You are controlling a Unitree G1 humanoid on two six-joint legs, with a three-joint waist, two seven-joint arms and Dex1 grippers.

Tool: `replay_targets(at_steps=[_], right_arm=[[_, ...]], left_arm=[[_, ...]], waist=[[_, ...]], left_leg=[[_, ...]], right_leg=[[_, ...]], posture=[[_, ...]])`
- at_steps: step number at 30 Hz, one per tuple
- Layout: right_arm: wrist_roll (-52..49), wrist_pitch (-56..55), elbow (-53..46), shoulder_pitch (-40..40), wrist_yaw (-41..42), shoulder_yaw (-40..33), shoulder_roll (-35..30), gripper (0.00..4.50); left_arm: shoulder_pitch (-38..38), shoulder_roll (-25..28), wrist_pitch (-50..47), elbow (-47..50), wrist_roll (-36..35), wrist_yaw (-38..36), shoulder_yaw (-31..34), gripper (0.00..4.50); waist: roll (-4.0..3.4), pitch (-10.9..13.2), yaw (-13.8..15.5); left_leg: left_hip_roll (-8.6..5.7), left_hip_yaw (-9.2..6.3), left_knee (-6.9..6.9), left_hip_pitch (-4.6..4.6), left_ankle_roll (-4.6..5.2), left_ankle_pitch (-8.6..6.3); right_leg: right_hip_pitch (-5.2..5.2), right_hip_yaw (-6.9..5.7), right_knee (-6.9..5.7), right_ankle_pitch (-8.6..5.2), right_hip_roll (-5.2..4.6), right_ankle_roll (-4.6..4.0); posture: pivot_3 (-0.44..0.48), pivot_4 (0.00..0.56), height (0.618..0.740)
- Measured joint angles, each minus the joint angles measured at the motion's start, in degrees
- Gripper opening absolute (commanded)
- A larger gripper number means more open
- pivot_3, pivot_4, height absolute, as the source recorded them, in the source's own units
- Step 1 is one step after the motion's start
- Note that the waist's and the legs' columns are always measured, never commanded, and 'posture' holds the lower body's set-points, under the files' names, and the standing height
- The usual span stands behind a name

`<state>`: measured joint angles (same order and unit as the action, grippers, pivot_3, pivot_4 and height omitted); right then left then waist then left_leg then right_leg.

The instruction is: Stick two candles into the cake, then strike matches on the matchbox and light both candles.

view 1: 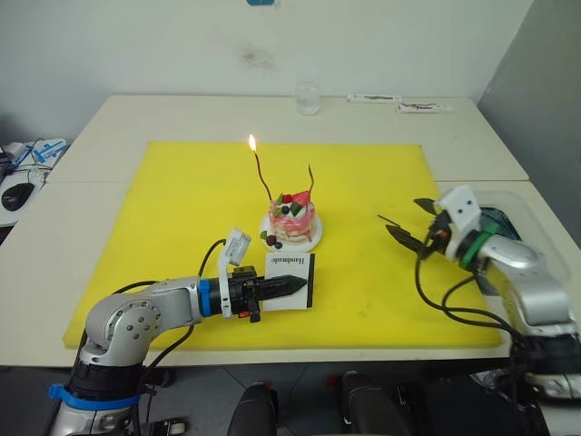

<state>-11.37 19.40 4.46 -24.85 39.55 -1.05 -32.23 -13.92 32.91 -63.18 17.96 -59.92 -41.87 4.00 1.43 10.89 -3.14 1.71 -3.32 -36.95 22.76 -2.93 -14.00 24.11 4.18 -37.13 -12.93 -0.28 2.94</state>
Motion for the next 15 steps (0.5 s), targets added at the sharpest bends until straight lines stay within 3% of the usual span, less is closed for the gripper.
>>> replay_targets(at_steps=[4, 11, 15], right_arm=[[1.48, -2.82, 9.39, -4.82, 0.24, 1.12, 1.94, 4.48], [3.42, -1.37, 13.42, -5.99, -0.63, 2.53, 3.94, 4.48], [3.4, 2.65, 12.15, -6.23, -1.33, 2.5, 4.74, 3.56]], left_arm=[[0.09, -0.06, 0.03, 0.14, 0.03, 0.09, 0.03, 0.0], [0.94, -0.06, 0.03, 0.73, -0.02, 0.79, 0.12, 0.0], [0.96, -0.06, 0.04, 0.75, -0.04, 1.22, 0.17, 0.0]], waist=[[0.0, 0.0, 0.0], [0.0, 0.0, -0.01], [-0.01, 0.0, -0.03]], left_leg=[[0.0, -0.02, 0.02, 0.01, 0.0, 0.0], [0.0, -0.03, 0.0, -0.01, 0.0, 0.0], [0.0, -0.03, -0.02, -0.07, 0.0, 0.0]], right_leg=[[0.0, -0.02, 0.0, 0.0, 0.0, 0.01], [0.0, -0.01, -0.05, 0.02, 0.0, 0.03], [-0.03, -0.01, -0.09, 0.02, 0.01, 0.03]], posture=[[0.0, 0.15, 0.74], [0.0, 0.15, 0.74], [0.0, 0.15, 0.74]])
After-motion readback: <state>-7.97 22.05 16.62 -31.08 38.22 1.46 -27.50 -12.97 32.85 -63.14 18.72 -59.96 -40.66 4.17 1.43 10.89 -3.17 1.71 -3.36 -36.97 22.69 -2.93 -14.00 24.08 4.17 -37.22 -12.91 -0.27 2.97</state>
